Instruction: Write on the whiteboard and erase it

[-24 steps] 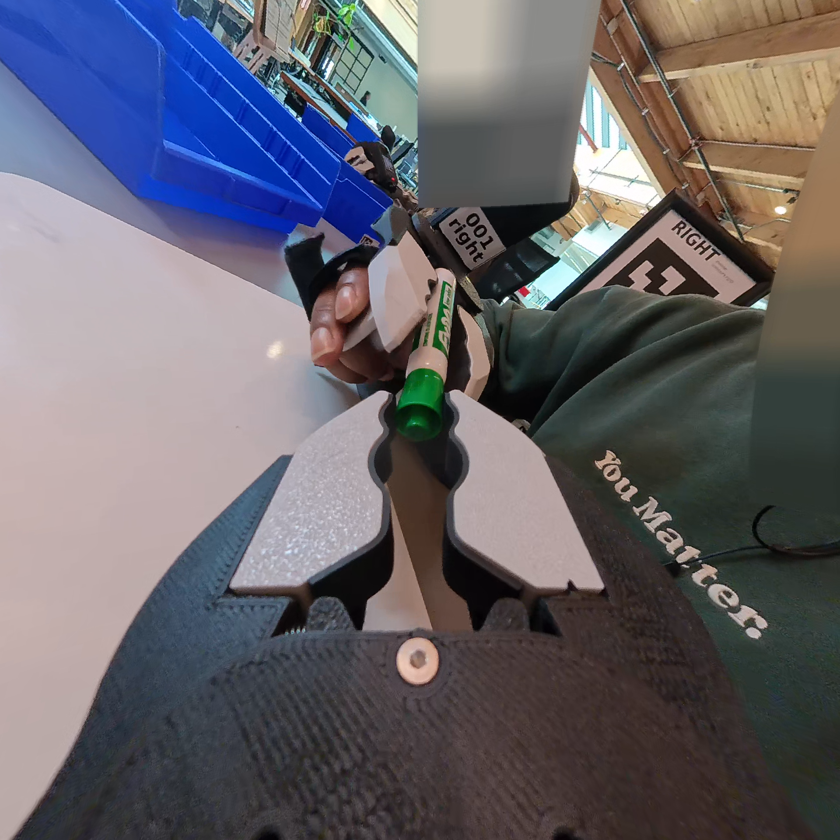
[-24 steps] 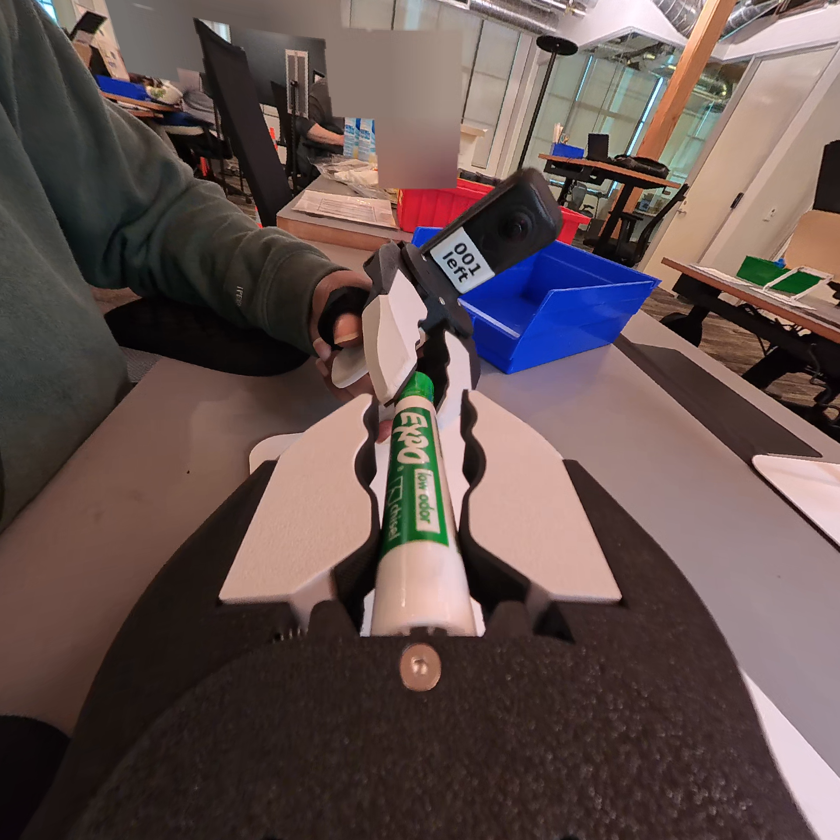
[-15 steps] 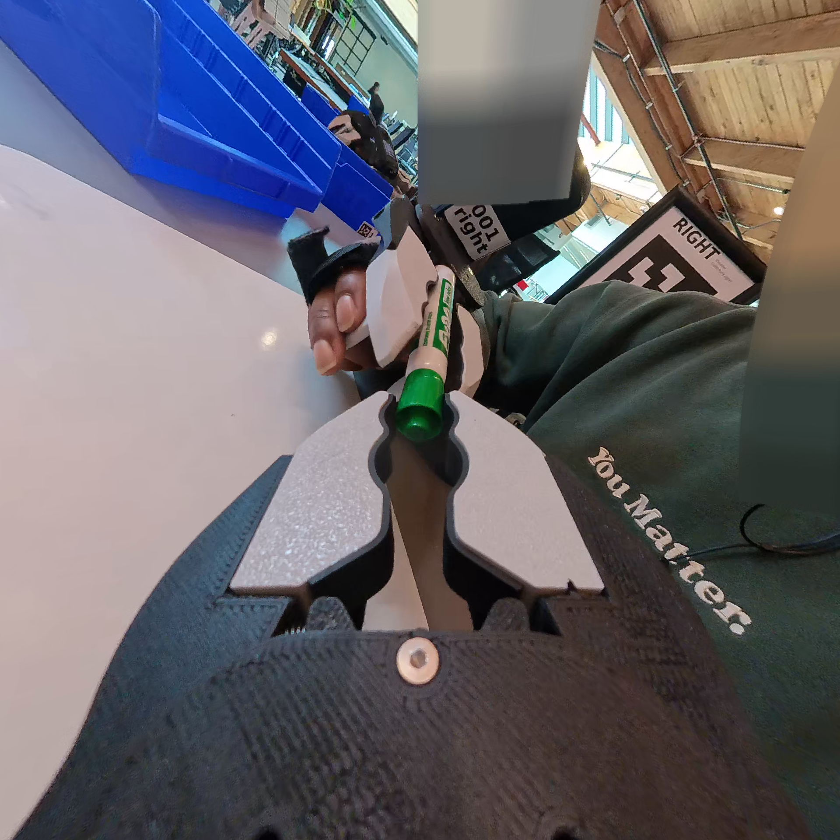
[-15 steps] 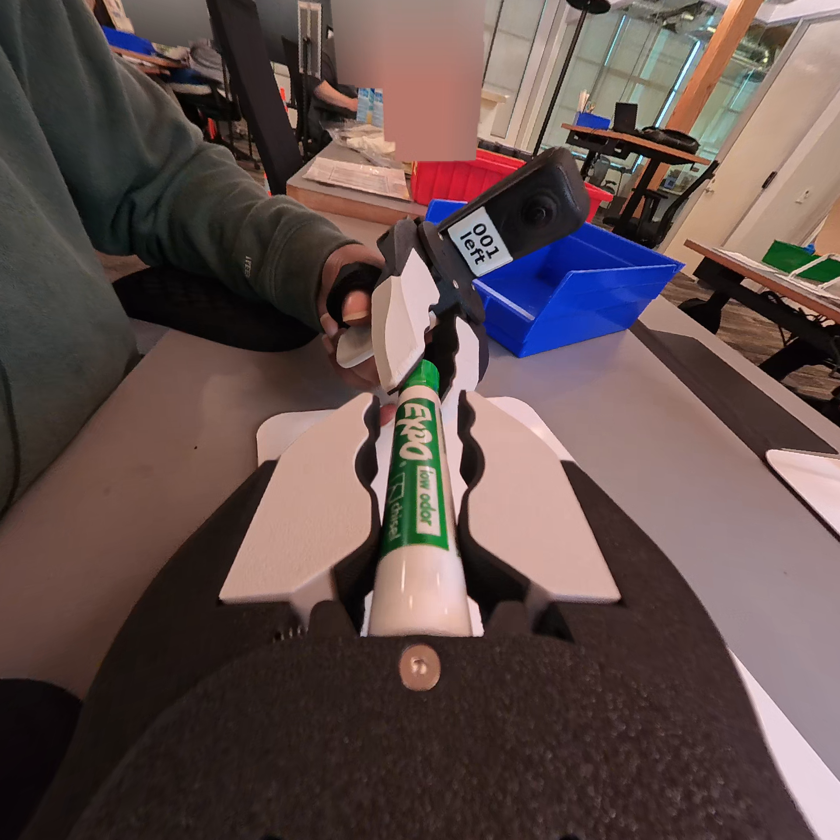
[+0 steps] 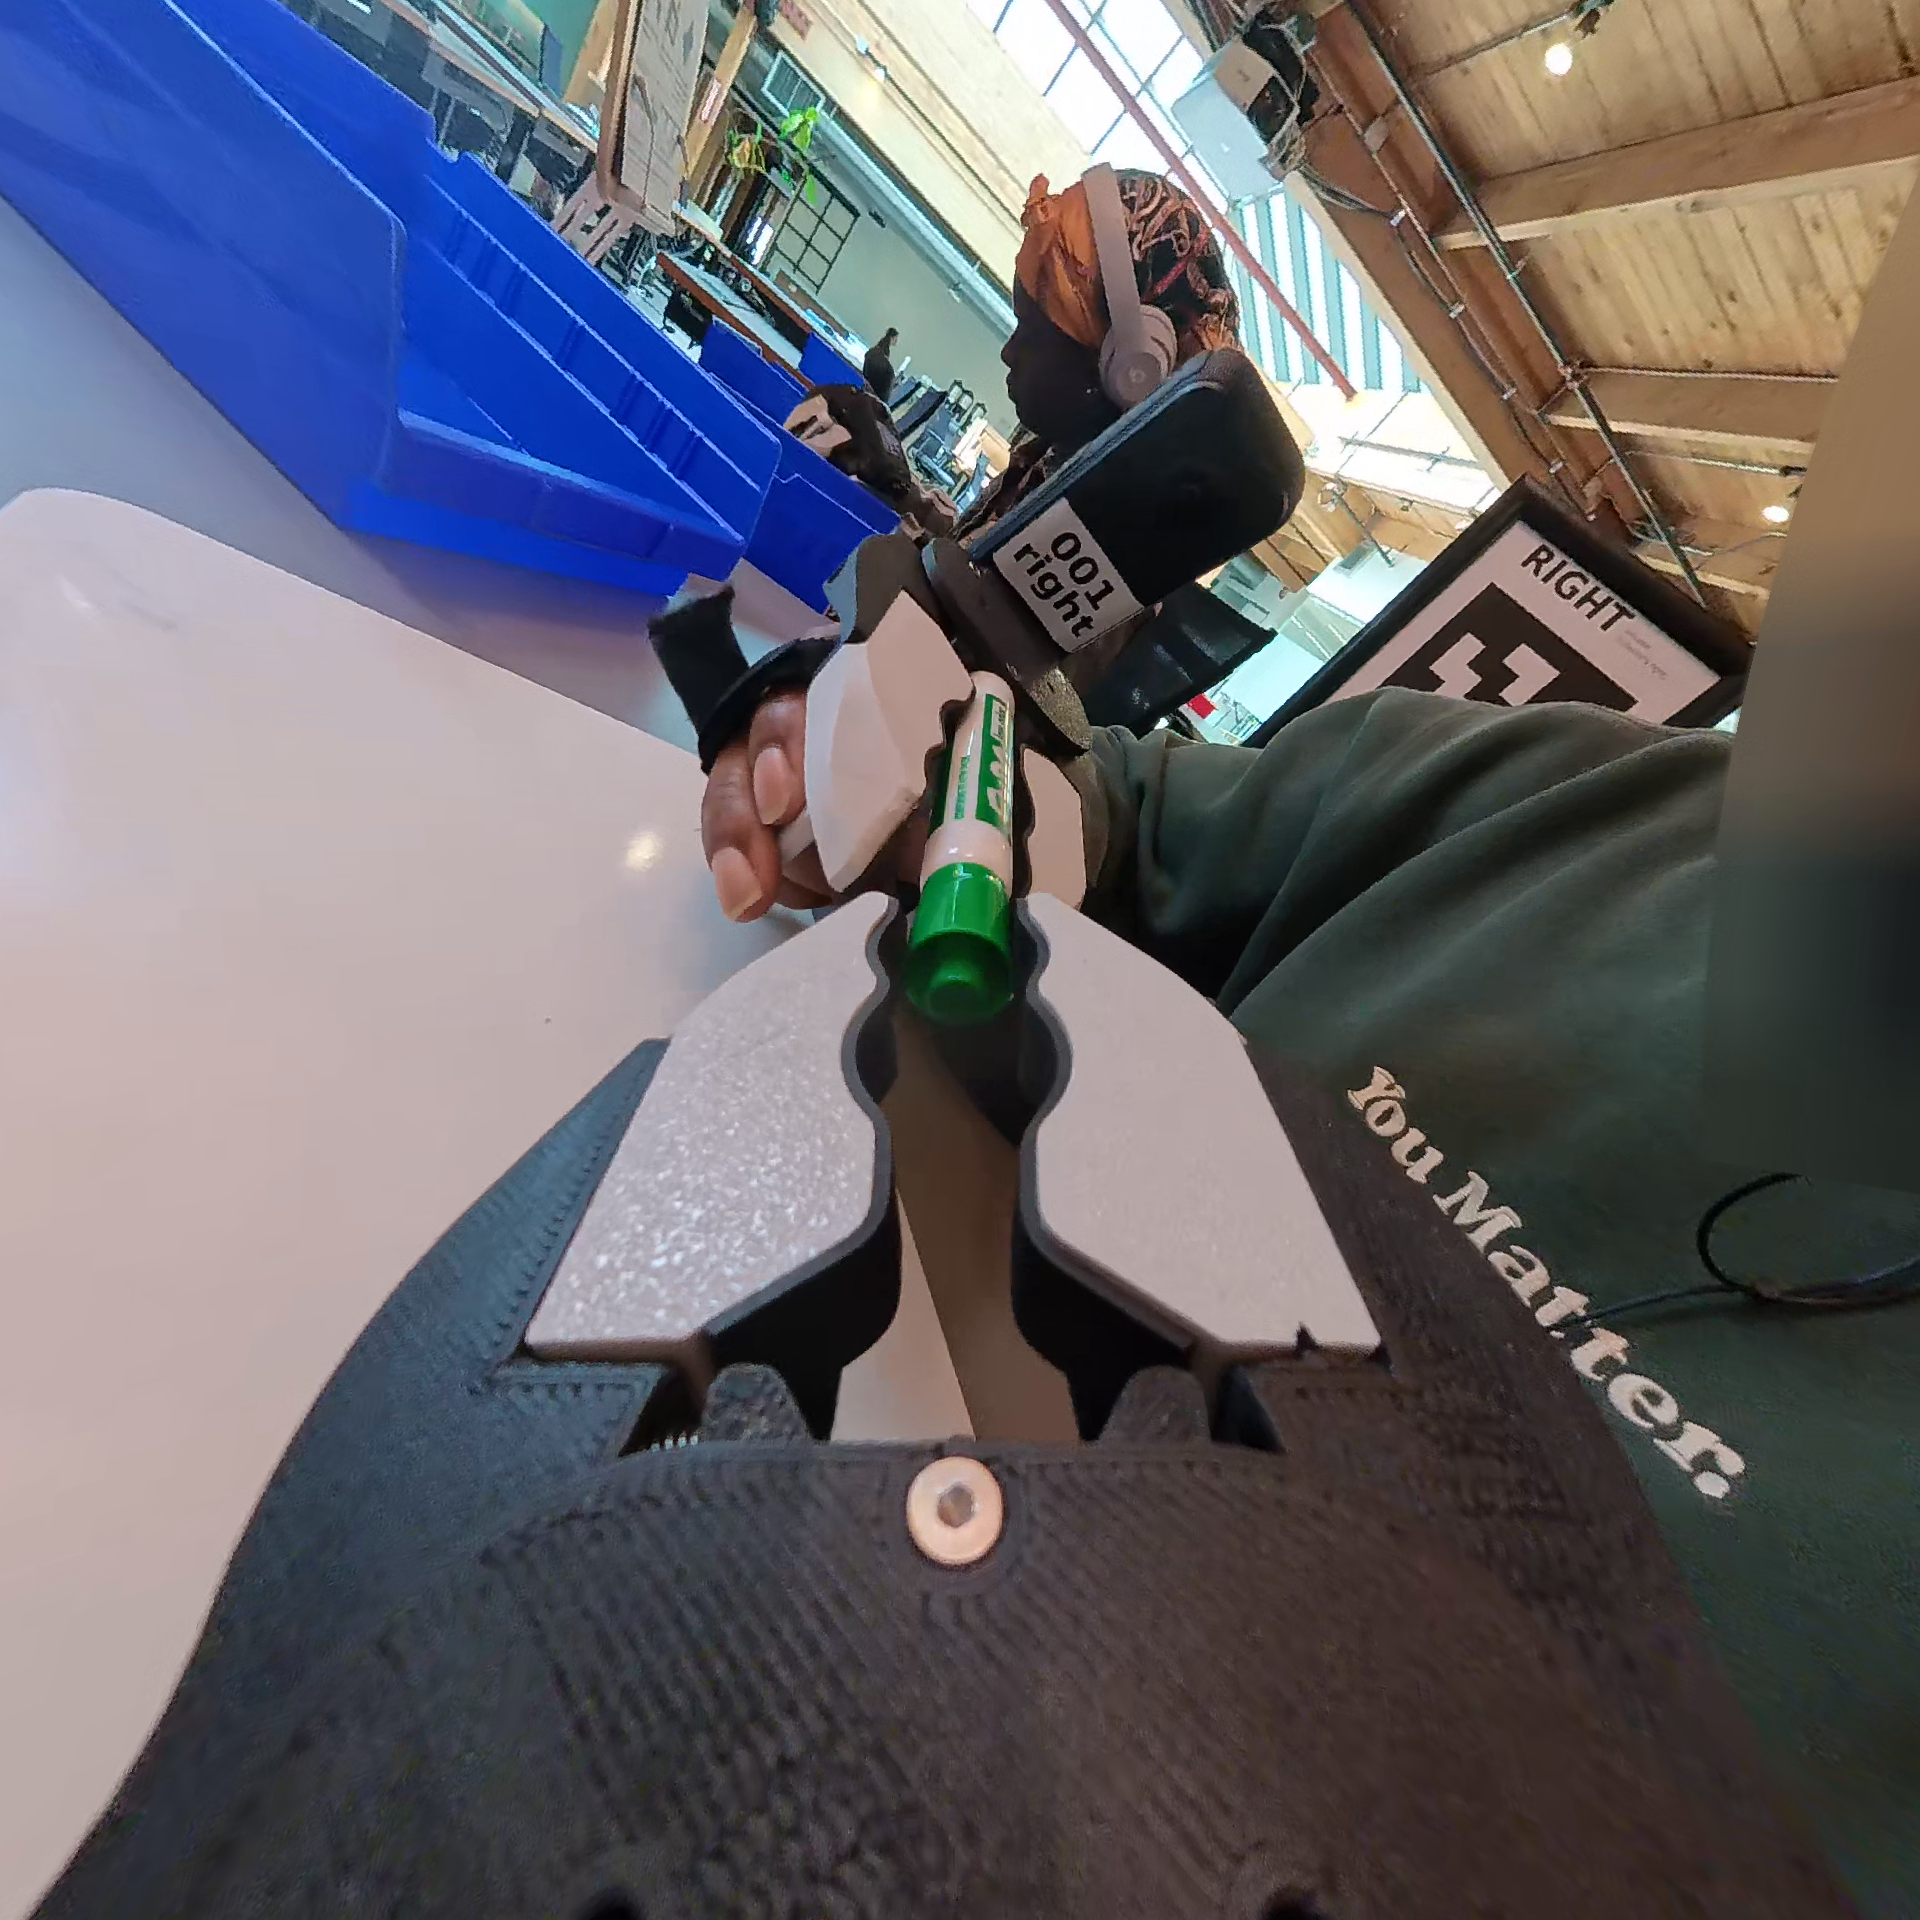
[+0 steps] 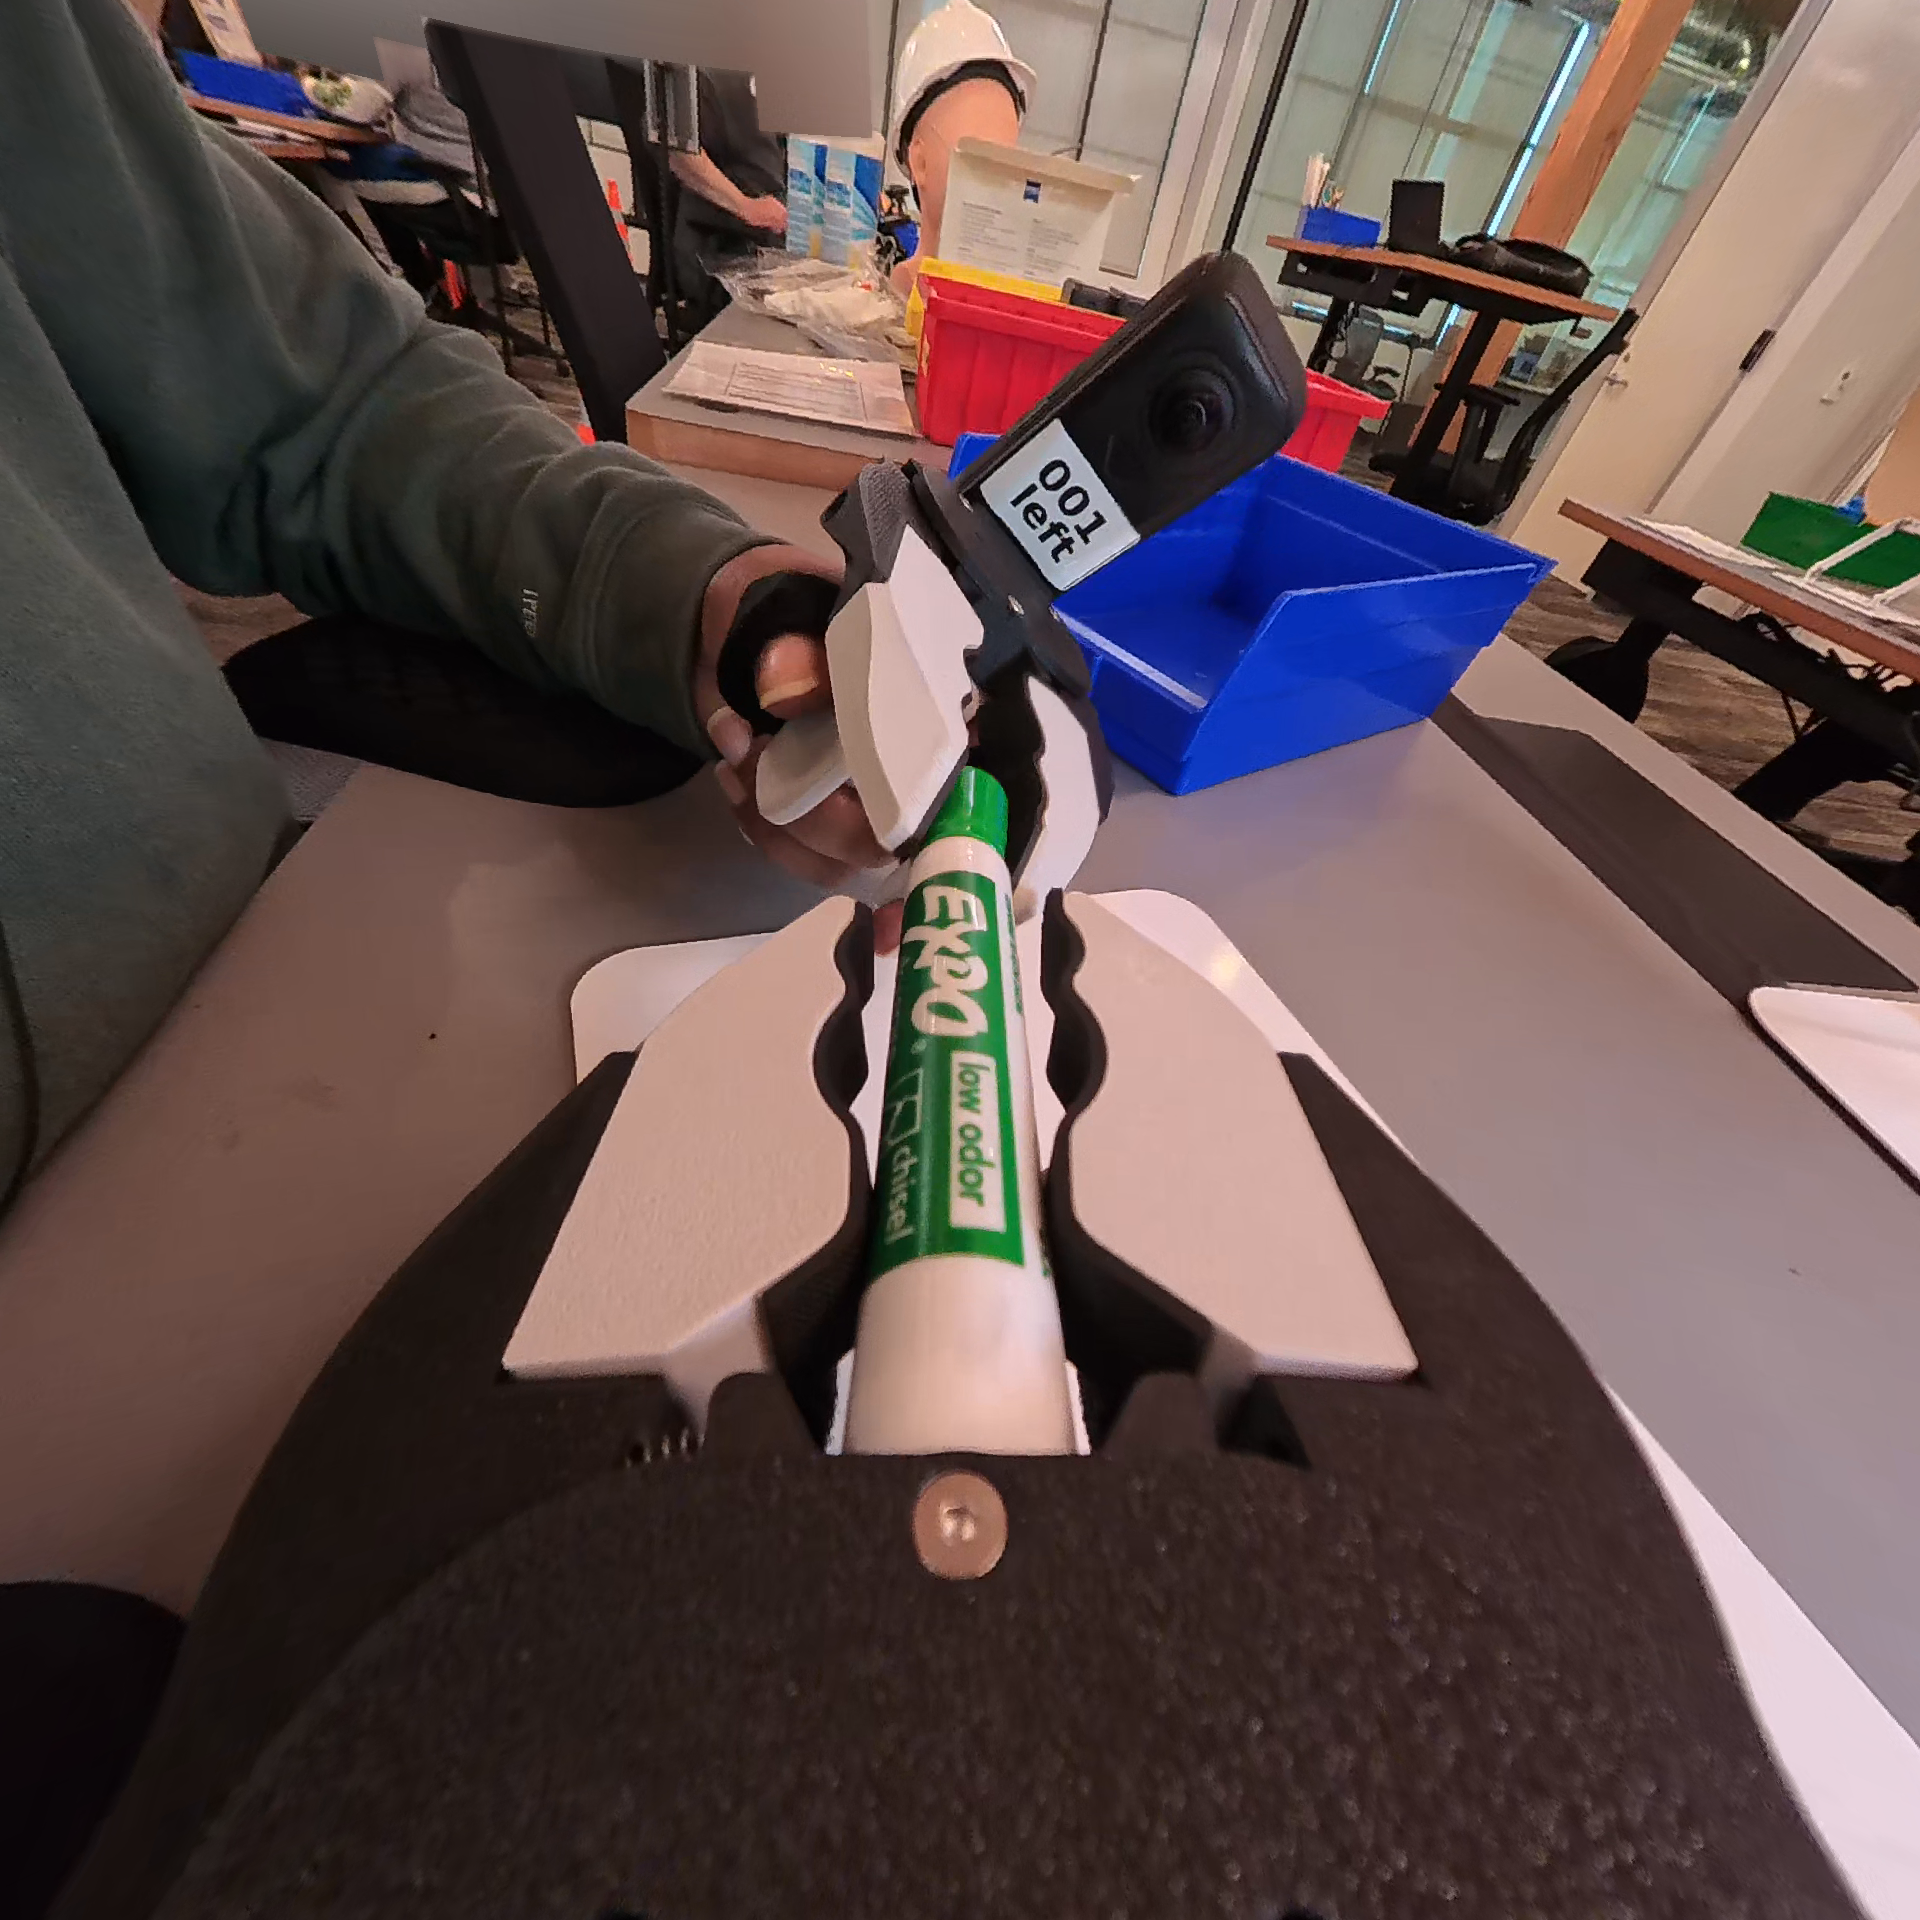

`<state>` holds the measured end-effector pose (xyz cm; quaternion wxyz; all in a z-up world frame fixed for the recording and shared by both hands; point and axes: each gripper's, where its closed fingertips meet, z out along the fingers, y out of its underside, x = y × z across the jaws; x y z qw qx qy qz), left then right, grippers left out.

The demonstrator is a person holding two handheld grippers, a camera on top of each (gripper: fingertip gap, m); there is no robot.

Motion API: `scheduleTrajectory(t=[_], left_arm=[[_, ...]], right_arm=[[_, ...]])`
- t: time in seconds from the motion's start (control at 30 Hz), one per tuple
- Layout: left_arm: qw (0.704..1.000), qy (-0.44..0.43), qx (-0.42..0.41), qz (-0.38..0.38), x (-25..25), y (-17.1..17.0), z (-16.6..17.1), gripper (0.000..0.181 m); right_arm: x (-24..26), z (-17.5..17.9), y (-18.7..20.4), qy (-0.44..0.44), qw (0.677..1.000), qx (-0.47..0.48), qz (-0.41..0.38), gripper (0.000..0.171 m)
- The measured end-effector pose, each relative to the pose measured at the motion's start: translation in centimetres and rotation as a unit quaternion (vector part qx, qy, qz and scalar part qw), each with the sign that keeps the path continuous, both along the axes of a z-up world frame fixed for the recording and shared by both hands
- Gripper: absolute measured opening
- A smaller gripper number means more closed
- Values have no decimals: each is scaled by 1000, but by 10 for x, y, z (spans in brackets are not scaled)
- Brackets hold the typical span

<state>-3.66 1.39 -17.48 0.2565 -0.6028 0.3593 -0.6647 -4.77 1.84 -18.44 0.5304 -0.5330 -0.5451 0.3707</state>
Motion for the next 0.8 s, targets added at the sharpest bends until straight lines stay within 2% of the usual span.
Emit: scheduleTrajectory(t=[0.8], left_arm=[[997, 19, -65, -25, -2, -1, -14, 20]], right_arm=[[-3, -3, 1, -1, 1000, 8, -14, 37]])
